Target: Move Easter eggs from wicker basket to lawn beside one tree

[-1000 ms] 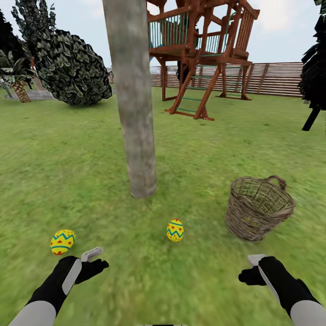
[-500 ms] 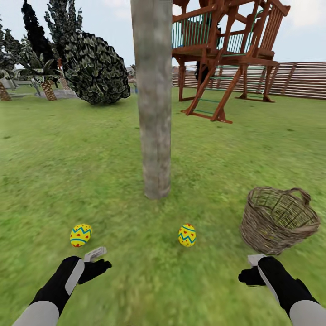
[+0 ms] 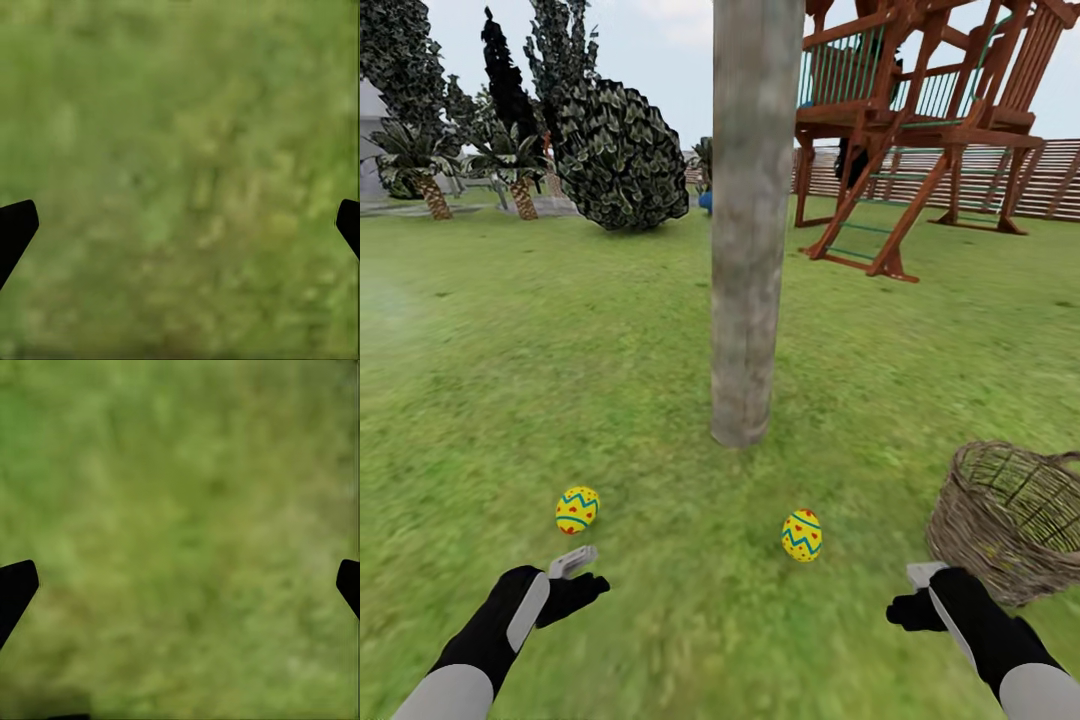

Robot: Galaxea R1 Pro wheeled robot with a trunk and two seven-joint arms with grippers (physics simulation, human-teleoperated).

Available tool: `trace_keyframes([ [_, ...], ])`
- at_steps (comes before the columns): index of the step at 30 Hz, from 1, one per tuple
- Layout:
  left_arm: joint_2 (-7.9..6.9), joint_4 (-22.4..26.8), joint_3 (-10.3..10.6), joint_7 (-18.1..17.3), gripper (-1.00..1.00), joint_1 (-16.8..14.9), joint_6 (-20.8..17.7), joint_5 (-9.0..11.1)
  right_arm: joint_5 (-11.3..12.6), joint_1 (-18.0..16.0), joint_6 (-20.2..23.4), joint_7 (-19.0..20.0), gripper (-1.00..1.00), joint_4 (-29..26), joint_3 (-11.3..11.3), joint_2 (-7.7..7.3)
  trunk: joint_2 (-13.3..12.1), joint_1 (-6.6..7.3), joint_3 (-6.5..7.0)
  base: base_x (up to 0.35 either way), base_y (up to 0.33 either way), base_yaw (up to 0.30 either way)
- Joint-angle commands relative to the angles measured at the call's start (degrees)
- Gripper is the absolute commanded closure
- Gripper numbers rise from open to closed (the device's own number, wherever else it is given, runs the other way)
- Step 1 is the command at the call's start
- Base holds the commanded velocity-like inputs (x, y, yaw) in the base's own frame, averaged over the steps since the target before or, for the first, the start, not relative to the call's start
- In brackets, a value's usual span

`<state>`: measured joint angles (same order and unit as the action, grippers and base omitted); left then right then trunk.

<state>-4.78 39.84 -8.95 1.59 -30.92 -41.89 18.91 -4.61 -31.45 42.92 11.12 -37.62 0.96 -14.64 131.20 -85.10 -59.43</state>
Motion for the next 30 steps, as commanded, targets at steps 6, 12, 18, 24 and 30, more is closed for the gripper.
trace_keyframes([
  [6, 0.65, 0.06, -0.1, 0.17, -1.0, -0.02, -0.29, 0.3, -0.5, -0.01, 0.21, 0.4, -1.0, -0.07, 0.1, 0.04, -2.4, 1.33, 1.56, 0.0, 0.0, 0.013],
  [12, 0.69, 0.07, -0.11, 0.25, -1.0, -0.02, -0.25, 0.34, -0.5, -0.01, 0.16, 0.4, -1.0, -0.01, 0.17, 0.05, -4.81, 2.65, 3.2, 0.0, 0.0, 0.0],
  [18, 0.89, -0.02, -0.1, 0.25, -1.0, -0.02, -0.29, 0.3, -0.57, -0.01, 0.15, 0.32, -1.0, 0.0, 0.11, 1.18, -7.21, 3.97, 4.85, -0.12, 0.0, 0.0],
  [24, 1.01, -0.07, -0.1, 0.26, -1.0, -0.02, -0.24, 0.26, -0.5, -0.01, 0.15, 0.31, -1.0, 0.0, 0.03, 1.31, -9.62, 5.29, 6.32, -0.323, -0.035, 0.033],
  [30, 1.5, -0.06, -0.1, 0.26, -1.0, -0.02, -0.28, 0.1, -0.56, -0.01, 0.15, 0.39, -1.0, 0.0, 0.09, 1.37, -12.03, 6.6, 7.43, -0.27, -0.205, 0.005],
])
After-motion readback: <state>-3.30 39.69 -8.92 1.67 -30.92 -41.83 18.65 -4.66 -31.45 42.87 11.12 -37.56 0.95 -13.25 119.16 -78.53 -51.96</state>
